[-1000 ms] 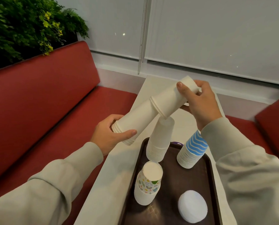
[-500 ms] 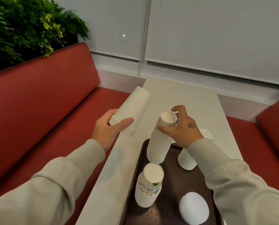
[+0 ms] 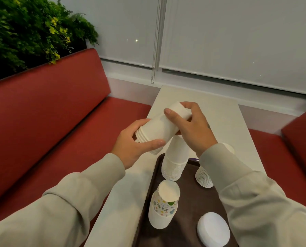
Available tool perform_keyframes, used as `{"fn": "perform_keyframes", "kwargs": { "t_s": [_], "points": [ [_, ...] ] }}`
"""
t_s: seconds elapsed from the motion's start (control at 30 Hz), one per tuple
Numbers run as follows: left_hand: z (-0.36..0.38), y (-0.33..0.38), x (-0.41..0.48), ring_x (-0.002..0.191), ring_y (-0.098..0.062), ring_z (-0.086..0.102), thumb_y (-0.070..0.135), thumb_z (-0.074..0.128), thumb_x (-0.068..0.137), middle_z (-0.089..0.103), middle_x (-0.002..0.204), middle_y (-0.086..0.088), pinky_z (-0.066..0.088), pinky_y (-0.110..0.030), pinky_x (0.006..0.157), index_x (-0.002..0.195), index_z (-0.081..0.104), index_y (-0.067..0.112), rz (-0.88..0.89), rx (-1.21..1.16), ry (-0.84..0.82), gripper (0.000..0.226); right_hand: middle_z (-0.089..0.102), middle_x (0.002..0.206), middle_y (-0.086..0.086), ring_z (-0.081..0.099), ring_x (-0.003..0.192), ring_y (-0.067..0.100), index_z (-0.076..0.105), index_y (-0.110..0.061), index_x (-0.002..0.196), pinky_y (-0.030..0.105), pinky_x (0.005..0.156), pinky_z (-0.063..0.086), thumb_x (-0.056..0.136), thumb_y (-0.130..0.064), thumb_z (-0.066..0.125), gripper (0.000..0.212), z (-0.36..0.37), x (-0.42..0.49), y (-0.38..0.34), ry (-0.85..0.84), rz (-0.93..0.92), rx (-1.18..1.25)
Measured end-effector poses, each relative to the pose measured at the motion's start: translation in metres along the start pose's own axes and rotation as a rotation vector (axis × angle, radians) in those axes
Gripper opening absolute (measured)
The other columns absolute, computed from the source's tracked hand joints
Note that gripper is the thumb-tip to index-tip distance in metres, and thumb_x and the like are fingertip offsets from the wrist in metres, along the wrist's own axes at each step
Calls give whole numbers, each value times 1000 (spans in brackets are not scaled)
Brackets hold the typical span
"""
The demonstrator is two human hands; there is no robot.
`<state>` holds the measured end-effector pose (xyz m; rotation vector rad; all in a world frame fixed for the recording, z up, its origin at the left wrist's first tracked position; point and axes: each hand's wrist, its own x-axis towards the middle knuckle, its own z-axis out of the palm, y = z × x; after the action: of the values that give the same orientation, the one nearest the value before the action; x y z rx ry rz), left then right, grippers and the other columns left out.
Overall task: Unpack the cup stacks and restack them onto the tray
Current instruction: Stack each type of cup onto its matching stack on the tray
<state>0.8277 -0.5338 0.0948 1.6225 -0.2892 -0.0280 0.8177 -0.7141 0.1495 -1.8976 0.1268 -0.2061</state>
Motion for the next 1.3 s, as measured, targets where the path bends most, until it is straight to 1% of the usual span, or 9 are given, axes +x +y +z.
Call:
{"fn": "perform_keyframes", "kwargs": {
  "t_s": [0.13,0.4,0.6,0.7,0.83,0.9,1.0,1.17,1.3],
  "points": [
    [-5,-6,-1,112,-10,64,16,91,69,67,120,7,56,-28,89,127,60,26,-37,5,-48,66,62,110,-7,69,88,11,46,-36,127,44,90,58,79,-62,72,60,-4,4,3,18,51,63],
    [-6,-5,0,100,-5,69,7,86,71,71,114,2,55,-19,79,122,62,18,-112,-76,-45,58,60,111,-4,66,99,15,46,-32,128,45,90,59,85,-58,70,56,-13,9,5,56,60,94],
    [-15,-17,0,99,-7,69,14,86,72,73,104,9,55,-20,77,113,65,25,-143,-82,20,48,63,106,-1,68,94,14,49,-26,121,45,84,61,86,-47,74,48,-39,19,-10,222,-22,175],
    [-23,-26,1,105,-15,69,29,91,61,74,107,5,56,-33,89,113,67,26,-188,-133,107,58,64,104,-2,67,96,17,49,-32,120,46,85,60,82,-52,75,49,-54,23,-18,278,-97,93],
    [-27,-31,4,105,-21,70,30,85,56,74,108,0,57,-39,93,113,66,21,-222,-201,184,60,61,107,-2,58,85,5,47,-34,128,19,70,50,81,-52,77,58,-59,18,-16,251,-146,-202],
    [-25,-30,5,105,-20,70,25,81,62,73,109,-1,58,-35,89,114,66,19,-226,-217,177,54,56,112,2,57,85,10,42,-33,134,15,63,41,81,-50,78,66,-52,14,-10,170,-98,-309],
    [-21,-27,5,104,-18,71,25,81,65,73,110,-1,58,-31,86,115,65,18,-225,-240,156,53,47,117,1,51,97,21,38,-30,139,25,78,40,79,-48,80,76,-39,9,8,79,-8,-384],
    [-19,-24,6,105,-16,70,23,83,66,73,113,-2,57,-29,83,117,66,19,-208,-258,135,53,52,136,5,53,117,26,33,-30,144,31,85,42,75,-48,83,87,-26,3,38,-60,98,-438],
    [-18,-21,5,108,-19,69,14,86,72,70,119,-3,58,-29,83,119,65,21,-188,-253,89,52,57,130,-2,53,121,18,42,-29,139,29,90,41,83,-57,71,68,-28,3,27,63,-12,-346]
  ]
}}
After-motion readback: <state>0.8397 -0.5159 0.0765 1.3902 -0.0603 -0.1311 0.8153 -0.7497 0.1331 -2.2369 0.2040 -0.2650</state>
